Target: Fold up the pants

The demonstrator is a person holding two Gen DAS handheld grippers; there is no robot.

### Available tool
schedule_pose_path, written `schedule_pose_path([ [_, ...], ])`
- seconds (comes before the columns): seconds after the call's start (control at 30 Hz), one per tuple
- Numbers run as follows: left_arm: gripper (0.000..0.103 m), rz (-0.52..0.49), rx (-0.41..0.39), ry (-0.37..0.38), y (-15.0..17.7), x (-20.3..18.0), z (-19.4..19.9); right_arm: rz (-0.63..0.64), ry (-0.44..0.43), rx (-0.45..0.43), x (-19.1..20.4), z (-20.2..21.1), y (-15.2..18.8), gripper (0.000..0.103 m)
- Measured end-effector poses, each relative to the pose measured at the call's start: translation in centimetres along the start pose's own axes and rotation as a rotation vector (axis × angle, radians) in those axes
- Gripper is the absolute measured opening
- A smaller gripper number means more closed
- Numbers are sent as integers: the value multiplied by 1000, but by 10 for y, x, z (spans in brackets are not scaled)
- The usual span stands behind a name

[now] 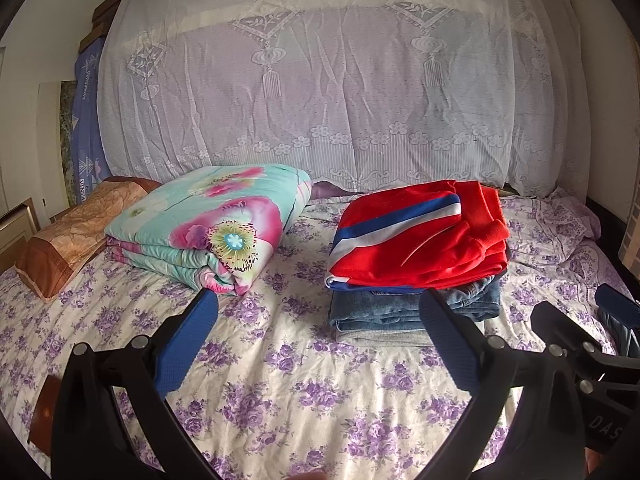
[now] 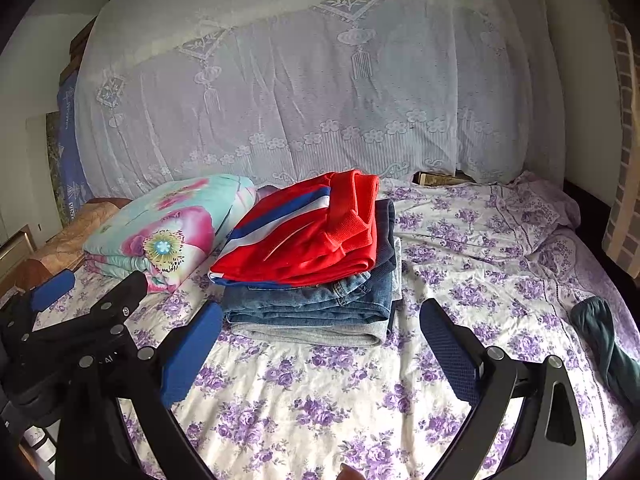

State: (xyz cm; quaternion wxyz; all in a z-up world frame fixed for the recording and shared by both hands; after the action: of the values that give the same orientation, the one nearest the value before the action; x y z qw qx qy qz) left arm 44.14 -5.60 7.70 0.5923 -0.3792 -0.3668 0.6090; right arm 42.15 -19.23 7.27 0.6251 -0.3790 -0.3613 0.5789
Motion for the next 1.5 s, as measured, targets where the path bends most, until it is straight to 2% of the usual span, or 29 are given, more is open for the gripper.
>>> schedule_pose_path([
  [0.87,98,-1,1,0,0,1,0,4,-2,0,-1,0,0,100],
  [1.23,98,-32,-48,-32,-1,-1,5,4,-3,0,-2,-1,0,99],
  [1.5,98,-35,-52,-40,-3,-1,7,3,-2,-1,-3,0,0,100],
])
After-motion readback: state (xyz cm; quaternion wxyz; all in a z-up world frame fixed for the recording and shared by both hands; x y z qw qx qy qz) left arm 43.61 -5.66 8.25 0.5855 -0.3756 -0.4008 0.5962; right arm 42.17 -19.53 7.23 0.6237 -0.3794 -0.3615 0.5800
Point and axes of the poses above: each gripper's, at about its wrist camera, not at the fingertips, and z roughly against the way its jaws point, x to its left, y to its underside, the point moved 7 cm from there along -z, roughly the way its jaws point, and after that the axes turned 2 degrees about y, right-handed, at the moved point
